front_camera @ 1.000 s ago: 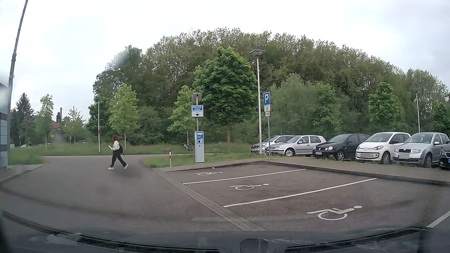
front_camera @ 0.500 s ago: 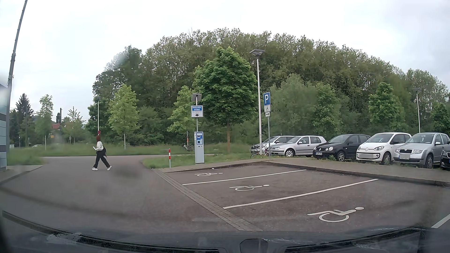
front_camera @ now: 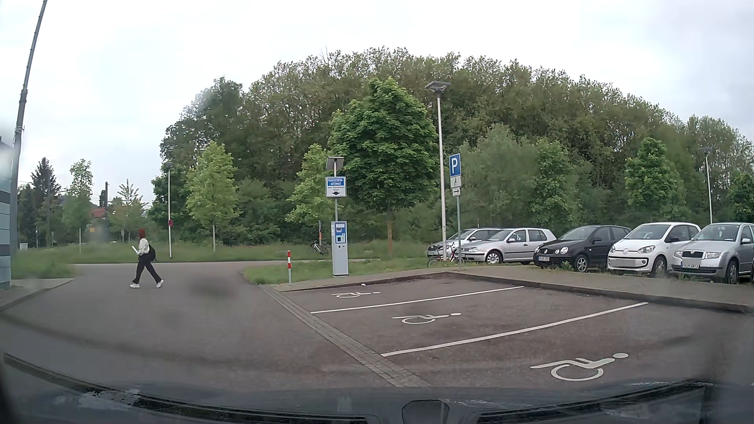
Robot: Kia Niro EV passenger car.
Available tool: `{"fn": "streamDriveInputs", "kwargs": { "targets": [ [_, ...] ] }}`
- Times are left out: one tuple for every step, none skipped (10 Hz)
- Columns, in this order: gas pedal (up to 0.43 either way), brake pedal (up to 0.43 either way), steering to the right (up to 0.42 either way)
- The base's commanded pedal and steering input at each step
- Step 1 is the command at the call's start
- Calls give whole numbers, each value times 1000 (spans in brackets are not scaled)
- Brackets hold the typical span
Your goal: Follow the waypoints while adhering to traffic rules and regulations
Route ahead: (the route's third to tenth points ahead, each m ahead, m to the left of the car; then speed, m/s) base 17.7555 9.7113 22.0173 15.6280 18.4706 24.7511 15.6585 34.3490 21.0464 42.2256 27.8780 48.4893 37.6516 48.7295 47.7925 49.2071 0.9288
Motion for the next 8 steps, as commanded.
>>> {"fn": "streamDriveInputs", "kwargs": {
  "targets": [
    [220, 0, -350],
    [220, 0, -389],
    [228, 0, -424],
    [228, 0, -447],
    [228, 0, -467],
    [228, 0, -470],
    [228, 0, -468],
    [228, 0, -456]
  ]
}}
